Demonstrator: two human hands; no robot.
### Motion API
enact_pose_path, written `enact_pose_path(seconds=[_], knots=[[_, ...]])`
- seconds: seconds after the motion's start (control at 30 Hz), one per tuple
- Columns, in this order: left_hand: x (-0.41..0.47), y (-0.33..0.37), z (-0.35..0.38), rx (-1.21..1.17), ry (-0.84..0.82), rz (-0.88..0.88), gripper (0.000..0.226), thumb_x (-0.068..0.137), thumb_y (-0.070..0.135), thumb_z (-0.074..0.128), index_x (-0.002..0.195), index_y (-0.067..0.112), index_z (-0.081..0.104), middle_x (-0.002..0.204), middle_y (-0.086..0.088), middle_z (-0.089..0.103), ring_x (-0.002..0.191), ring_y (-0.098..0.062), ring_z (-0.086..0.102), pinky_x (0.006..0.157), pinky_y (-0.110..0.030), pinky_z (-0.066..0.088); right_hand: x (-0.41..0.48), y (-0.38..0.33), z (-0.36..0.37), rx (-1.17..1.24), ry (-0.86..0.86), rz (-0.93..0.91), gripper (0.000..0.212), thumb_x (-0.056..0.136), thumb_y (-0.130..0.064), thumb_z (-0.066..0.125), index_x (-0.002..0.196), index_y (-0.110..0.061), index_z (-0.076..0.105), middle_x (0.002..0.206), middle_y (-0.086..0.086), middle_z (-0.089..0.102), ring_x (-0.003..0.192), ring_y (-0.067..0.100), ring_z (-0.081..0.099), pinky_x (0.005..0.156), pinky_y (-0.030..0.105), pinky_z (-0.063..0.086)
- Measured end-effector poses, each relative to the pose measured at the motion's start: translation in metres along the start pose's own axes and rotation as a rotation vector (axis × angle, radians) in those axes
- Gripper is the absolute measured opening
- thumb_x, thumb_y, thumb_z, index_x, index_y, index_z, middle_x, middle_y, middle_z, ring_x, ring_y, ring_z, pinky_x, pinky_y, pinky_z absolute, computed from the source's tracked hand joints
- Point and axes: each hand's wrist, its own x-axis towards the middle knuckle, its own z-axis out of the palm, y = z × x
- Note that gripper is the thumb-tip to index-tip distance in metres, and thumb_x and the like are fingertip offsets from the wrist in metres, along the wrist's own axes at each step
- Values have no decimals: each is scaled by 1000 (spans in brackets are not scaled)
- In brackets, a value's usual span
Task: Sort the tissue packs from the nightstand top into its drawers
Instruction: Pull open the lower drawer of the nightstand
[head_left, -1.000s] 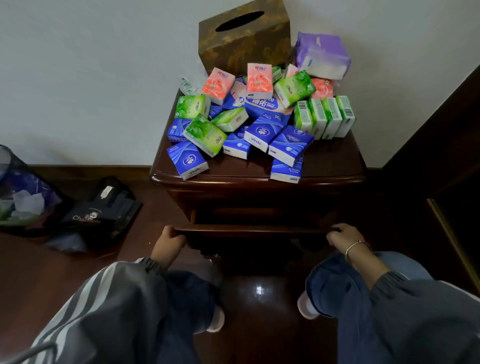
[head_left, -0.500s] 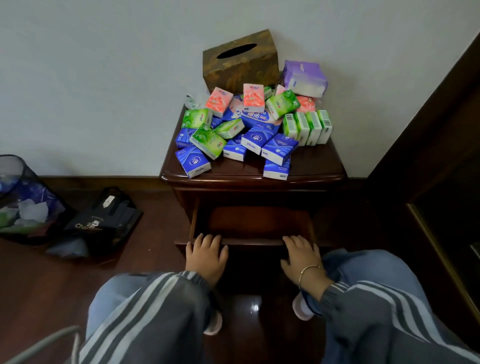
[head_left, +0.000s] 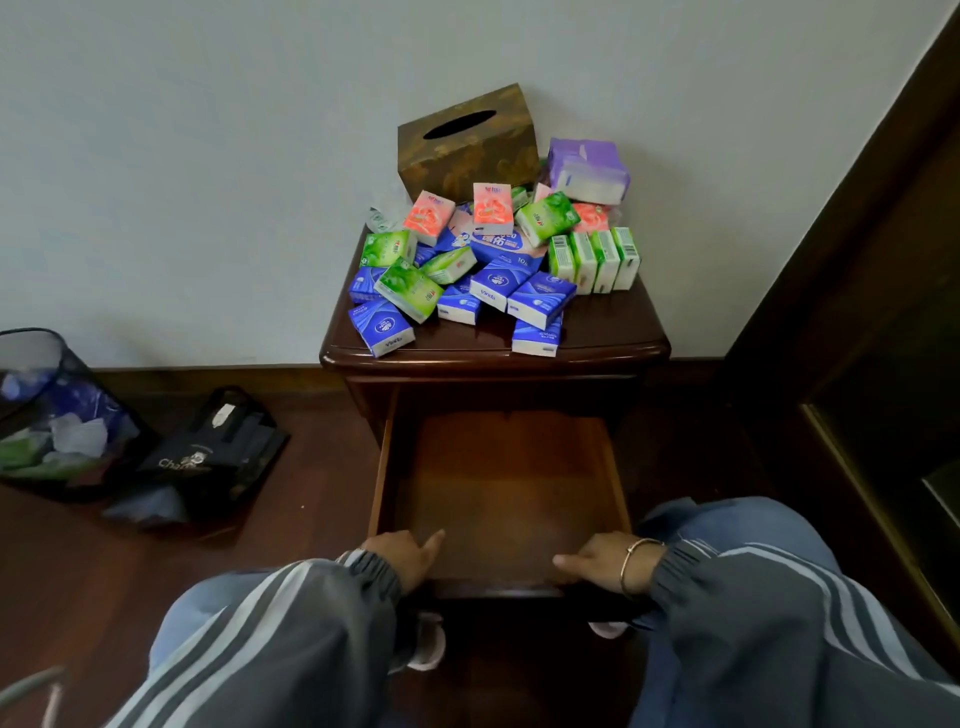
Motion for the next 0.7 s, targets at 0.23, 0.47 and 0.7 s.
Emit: enact_pose_path(seconds=[0.23, 0.47, 0.7], knots=[[-5, -1, 3, -46, 17, -41, 65, 89, 71, 23, 87, 19, 62, 102, -5, 67, 89, -23, 60, 91, -35, 47, -8, -6, -1, -51, -1, -40, 52, 90, -60, 37, 84, -15, 61, 89, 4, 59, 81, 20, 54, 74, 31, 40], [-20, 15, 15, 111, 96, 29, 56, 96, 56, 29, 102, 15, 67, 106, -4, 68, 95, -21, 64, 85, -34, 50, -7, -7, 5, -16, 69, -59, 38, 94, -48, 41, 78, -17, 55, 85, 4, 55, 81, 18, 51, 74, 28, 38], [-21, 18, 15, 128, 42, 45, 51, 98, 44, 34, 114, 7, 63, 124, -13, 60, 112, -27, 58, 96, -39, 48, -5, -7, 16, 39, 128, -31, 38, 93, -45, 45, 88, -14, 65, 83, 1, 54, 82, 17, 51, 73, 26, 38]])
